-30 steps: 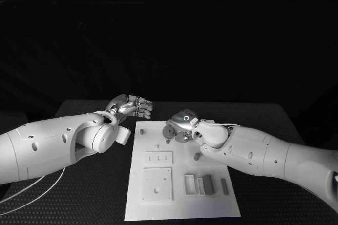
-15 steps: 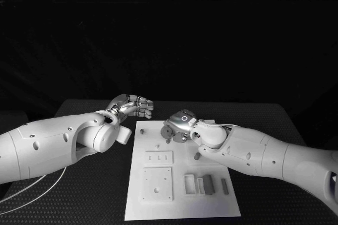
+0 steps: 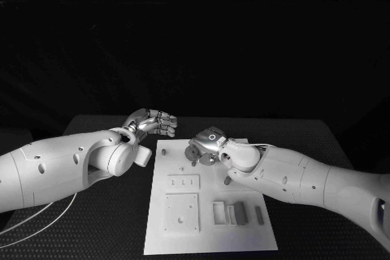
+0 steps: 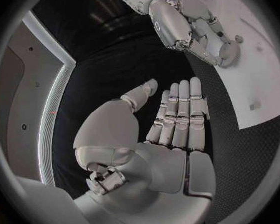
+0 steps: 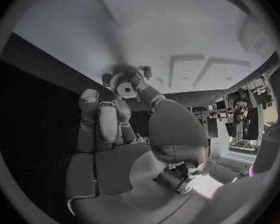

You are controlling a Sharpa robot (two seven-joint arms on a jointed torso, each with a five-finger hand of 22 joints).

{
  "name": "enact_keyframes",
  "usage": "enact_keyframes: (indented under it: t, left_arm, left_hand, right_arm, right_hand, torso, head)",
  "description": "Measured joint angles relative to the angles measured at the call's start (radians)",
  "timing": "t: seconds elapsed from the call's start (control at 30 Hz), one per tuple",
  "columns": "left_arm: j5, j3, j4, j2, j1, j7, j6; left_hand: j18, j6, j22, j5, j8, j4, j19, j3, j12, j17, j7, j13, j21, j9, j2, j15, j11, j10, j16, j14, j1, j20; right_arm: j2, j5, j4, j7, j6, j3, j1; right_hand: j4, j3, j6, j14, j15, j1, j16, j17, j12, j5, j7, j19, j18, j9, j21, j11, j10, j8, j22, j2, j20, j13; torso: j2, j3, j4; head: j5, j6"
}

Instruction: Assemble the parts on the task board

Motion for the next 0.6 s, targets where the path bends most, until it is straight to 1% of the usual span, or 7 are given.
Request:
enact_keyframes:
  t: [0.2, 0.3, 0.33, 0.37, 0.5, 0.53, 0.6]
  left_arm:
    - [0.0, 0.0, 0.0, 0.001, 0.0, 0.0, 0.0]
    - [0.0, 0.0, 0.0, 0.002, 0.0, 0.0, 0.0]
    - [0.0, 0.0, 0.0, 0.002, 0.0, 0.0, 0.0]
    - [0.0, 0.0, 0.0, 0.002, 0.0, 0.0, 0.0]
    - [0.0, 0.0, 0.0, 0.002, 0.0, 0.0, 0.0]
    - [0.0, 0.0, 0.0, 0.002, 0.0, 0.0, 0.0]
    - [0.0, 0.0, 0.0, 0.002, 0.0, 0.0, 0.0]
  left_hand:
    - [-0.001, 0.0, 0.0, 0.0, 0.0, 0.0, 0.0, 0.0, 0.0, 0.0, 0.0, 0.0, 0.0, 0.0, 0.0, 0.0, 0.0, 0.0, 0.0, 0.0, 0.0, 0.0]
    - [-0.005, 0.0, 0.0, 0.0, 0.0, 0.0, 0.0, 0.0, 0.0, 0.001, 0.0, 0.0, 0.0, 0.0, 0.0, 0.0, 0.0, 0.0, 0.0, 0.0, 0.0, 0.0]
    - [-0.005, 0.0, 0.001, 0.0, 0.0, 0.0, 0.0, 0.0, 0.0, 0.001, 0.0, 0.0, 0.0, 0.0, 0.0, 0.0, 0.0, 0.0, 0.0, 0.0, 0.0, 0.0]
    - [-0.005, 0.0, 0.001, 0.0, 0.0, 0.0, 0.0, 0.0, 0.0, 0.001, 0.0, 0.0, 0.0, 0.0, 0.0, 0.0, 0.0, 0.0, 0.0, 0.0, 0.0, 0.0]
    - [-0.005, 0.0, 0.001, 0.0, 0.0, 0.0, 0.0, 0.0, -0.004, 0.001, 0.0, 0.0, 0.0, 0.0, 0.0, 0.0, 0.0, 0.0, 0.0, 0.0, 0.0, 0.0]
    - [-0.005, 0.0, 0.001, 0.0, 0.0, 0.0, 0.0, 0.0, -0.004, 0.001, 0.0, 0.0, 0.0, 0.0, 0.0, 0.0, 0.0, 0.0, 0.0, 0.0, 0.0, 0.0]
    - [-0.005, 0.0, 0.001, 0.0, 0.0, 0.0, 0.0, 0.0, -0.004, 0.001, 0.0, 0.0, 0.0, 0.0, 0.0, 0.0, 0.0, 0.0, 0.0, 0.0, 0.0, 0.0]
  right_arm:
    - [0.006, 0.0, -0.006, -0.001, 0.001, 0.0, 0.0]
    - [0.011, 0.002, -0.013, -0.001, 0.001, -0.001, -0.001]
    - [0.011, 0.003, -0.014, -0.001, 0.001, -0.001, -0.001]
    - [0.012, 0.004, -0.015, -0.001, 0.001, -0.002, -0.001]
    - [0.013, 0.009, -0.018, -0.001, 0.001, -0.004, -0.002]
    - [0.014, 0.01, -0.019, -0.001, 0.001, -0.004, -0.002]
    - [0.014, 0.015, -0.02, -0.001, 0.001, -0.004, -0.003]
  right_hand:
    - [0.002, -0.003, 0.0, 0.0, 0.0, 0.0, 0.0, 0.0, -0.009, 0.0, 0.0, 0.0, 0.0, -0.001, 0.0, 0.0, 0.0, -0.002, 0.0, 0.0, 0.0, -0.006]
    - [0.002, -0.006, 0.0, 0.0, 0.0, -0.003, 0.0, 0.0, -0.019, 0.0, 0.0, 0.0, 0.0, -0.004, 0.0, 0.001, -0.002, -0.009, 0.0, -0.016, 0.0, -0.017]
    - [0.001, -0.01, 0.001, 0.0, 0.0, -0.003, 0.0, -0.002, -0.025, 0.0, 0.0, 0.0, 0.0, -0.005, 0.0, 0.002, -0.006, -0.014, 0.0, -0.029, 0.0, -0.022]
    - [0.002, -0.013, 0.001, 0.0, 0.0, -0.004, 0.0, -0.005, -0.029, 0.0, 0.0, 0.0, 0.0, -0.007, 0.0, 0.004, -0.012, -0.019, 0.0, -0.036, 0.0, -0.027]
    - [0.003, -0.014, 0.001, -0.009, 0.009, -0.007, 0.0, -0.012, -0.042, 0.0, 0.0, 0.001, 0.0, -0.018, 0.0, 0.004, -0.015, -0.041, 0.0, -0.057, 0.0, -0.043]
    - [0.005, -0.016, 0.001, -0.011, 0.011, -0.008, 0.0, -0.014, -0.046, 0.0, 0.0, 0.003, 0.0, -0.021, 0.0, 0.004, -0.015, -0.046, 0.0, -0.066, 0.0, -0.048]
    - [0.006, -0.017, -0.003, -0.012, 0.013, -0.012, -0.005, -0.02, -0.052, 0.0, 0.003, 0.004, 0.0, -0.026, -0.006, 0.004, -0.015, -0.046, -0.001, -0.077, -0.001, -0.056]
  torso:
    - [0.0, 0.0, -0.0006]
    - [0.0, 0.0, -0.0006]
    - [0.0, 0.0, -0.0006]
    - [0.0, 0.0, -0.0006]
    - [0.0, 0.0002, -0.0006]
    - [0.0, 0.0003, -0.0006]
    - [0.0, 0.0004, -0.0006]
  head:
    - [0.0, 0.0]
    - [0.001, 0.0]
    - [0.001, 0.0]
    - [0.002, 0.0]
    - [0.002, 0.0]
    - [0.003, 0.0]
    - [0.003, 0.0]
